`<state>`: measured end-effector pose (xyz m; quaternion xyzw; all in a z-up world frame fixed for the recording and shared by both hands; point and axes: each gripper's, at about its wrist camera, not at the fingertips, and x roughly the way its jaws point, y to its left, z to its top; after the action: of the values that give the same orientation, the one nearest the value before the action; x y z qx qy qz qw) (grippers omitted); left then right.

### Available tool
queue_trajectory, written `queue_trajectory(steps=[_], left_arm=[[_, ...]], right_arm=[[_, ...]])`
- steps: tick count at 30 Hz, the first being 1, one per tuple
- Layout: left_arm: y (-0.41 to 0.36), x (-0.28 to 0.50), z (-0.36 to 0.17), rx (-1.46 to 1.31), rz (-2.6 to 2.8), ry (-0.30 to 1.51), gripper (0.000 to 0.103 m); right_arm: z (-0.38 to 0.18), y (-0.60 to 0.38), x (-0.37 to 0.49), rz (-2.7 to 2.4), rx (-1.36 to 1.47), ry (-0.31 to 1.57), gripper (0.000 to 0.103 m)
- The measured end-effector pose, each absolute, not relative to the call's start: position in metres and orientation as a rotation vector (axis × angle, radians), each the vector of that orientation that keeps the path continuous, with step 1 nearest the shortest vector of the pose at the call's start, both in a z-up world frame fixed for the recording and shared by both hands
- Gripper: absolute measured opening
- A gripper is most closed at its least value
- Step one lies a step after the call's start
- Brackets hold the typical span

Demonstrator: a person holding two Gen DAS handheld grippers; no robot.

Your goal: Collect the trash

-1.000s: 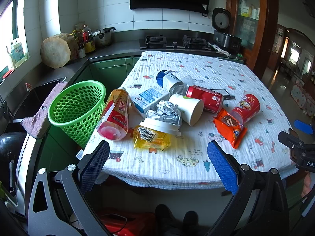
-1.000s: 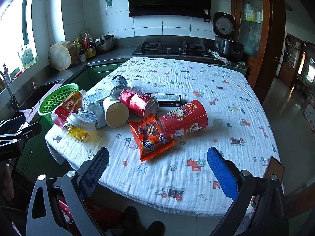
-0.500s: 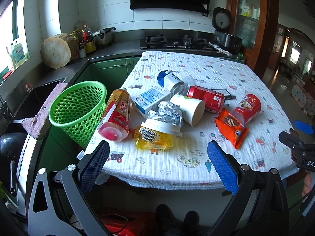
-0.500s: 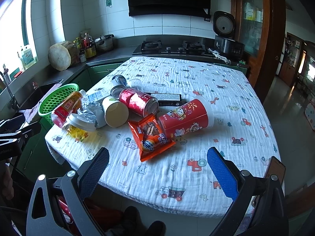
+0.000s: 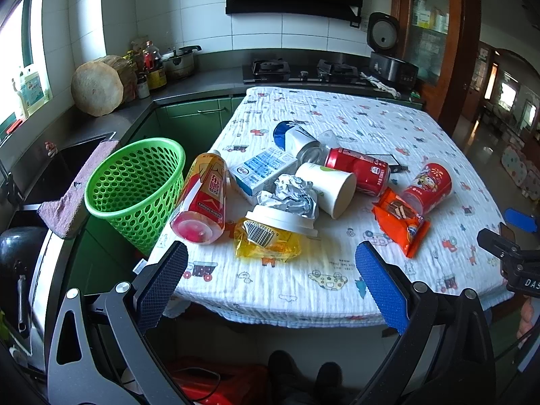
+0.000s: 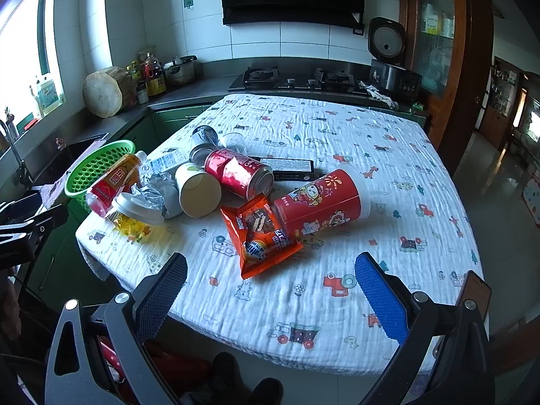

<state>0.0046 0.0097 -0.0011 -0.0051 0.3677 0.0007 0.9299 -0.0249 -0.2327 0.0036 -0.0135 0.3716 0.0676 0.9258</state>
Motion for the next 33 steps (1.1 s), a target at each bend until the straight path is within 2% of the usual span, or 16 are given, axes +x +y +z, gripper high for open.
queue_trajectory(steps=[19,33], left_arm=[[0.035,0.032,-0.009,-0.035,0.013,0.756,0.098],[0.057,0.050,-0.027,-0.062,0.013,0.774,0.098]], right_arm=[[-0.015,-0.250,0.033,0.069,0.074,0.842,0.096],[-0.046,-0.295,0.125,-0.096,0.466,0.943,0.095]])
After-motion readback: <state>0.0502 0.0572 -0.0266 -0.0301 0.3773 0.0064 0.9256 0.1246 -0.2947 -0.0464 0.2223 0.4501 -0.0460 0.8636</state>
